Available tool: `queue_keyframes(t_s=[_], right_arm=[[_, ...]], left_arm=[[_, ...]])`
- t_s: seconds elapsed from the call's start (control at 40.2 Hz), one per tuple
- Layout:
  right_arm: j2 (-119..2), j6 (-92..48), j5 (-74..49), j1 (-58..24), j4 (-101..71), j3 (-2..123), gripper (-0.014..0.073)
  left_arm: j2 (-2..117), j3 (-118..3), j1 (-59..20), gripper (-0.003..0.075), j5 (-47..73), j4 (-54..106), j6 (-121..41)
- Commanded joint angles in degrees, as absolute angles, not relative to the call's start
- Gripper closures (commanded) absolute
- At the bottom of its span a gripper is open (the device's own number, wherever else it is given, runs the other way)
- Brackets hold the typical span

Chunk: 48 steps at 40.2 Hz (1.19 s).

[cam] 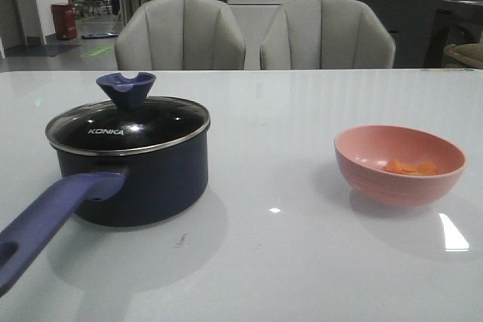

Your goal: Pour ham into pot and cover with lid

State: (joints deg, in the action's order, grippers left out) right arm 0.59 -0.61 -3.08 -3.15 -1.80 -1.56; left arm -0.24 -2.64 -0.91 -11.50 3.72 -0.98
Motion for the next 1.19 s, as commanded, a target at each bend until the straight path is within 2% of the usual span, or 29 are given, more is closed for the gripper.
queue_keyframes(t_s=[0.0, 0.299, 0.622, 0.747, 0.846, 1.045, 1.12, 1.17], right_arm=[[1.7, -0.8, 1.5, -2.8, -1.1, -1.3, 0.0434], [1.7, -0.8, 1.5, -2.8, -1.1, -1.3, 0.0434], [1.7, -0.8, 1.5, -2.8, -1.1, -1.3, 0.0434], [1.7, -0.8, 1.5, -2.8, -1.1, -1.3, 0.0434], [1.7, -0.8, 1.5, -2.8, -1.1, -1.3, 0.0434], [1.7, -0.8, 1.5, -2.8, -1.1, -1.3, 0.0434], [1.7, -0.8, 1.5, -2.8, -1.1, -1.3, 0.0434], [1.7, -0.8, 1.5, -2.8, -1.1, -1.3, 0.0434]], left_arm=[[2.1, -9.4, -0.9, 0.0587, -12.1, 3.8, -1.0], [18.6, -26.4, -0.9, 0.0587, 14.6, 6.0, -1.0], [23.3, -26.9, -1.0, 0.0587, 14.3, 6.1, -1.0], [23.6, -26.9, -1.1, 0.0564, 14.8, 6.1, -1.0], [24.3, -27.0, -2.2, 0.0465, 15.5, 5.9, -1.0], [27.2, -27.1, -4.7, 0.0126, 15.5, 5.3, -1.0], [28.8, -27.4, -5.0, 0.0062, 15.5, 5.3, -1.0], [30.0, -28.1, -5.0, 0.0059, 15.8, 5.3, -1.0]])
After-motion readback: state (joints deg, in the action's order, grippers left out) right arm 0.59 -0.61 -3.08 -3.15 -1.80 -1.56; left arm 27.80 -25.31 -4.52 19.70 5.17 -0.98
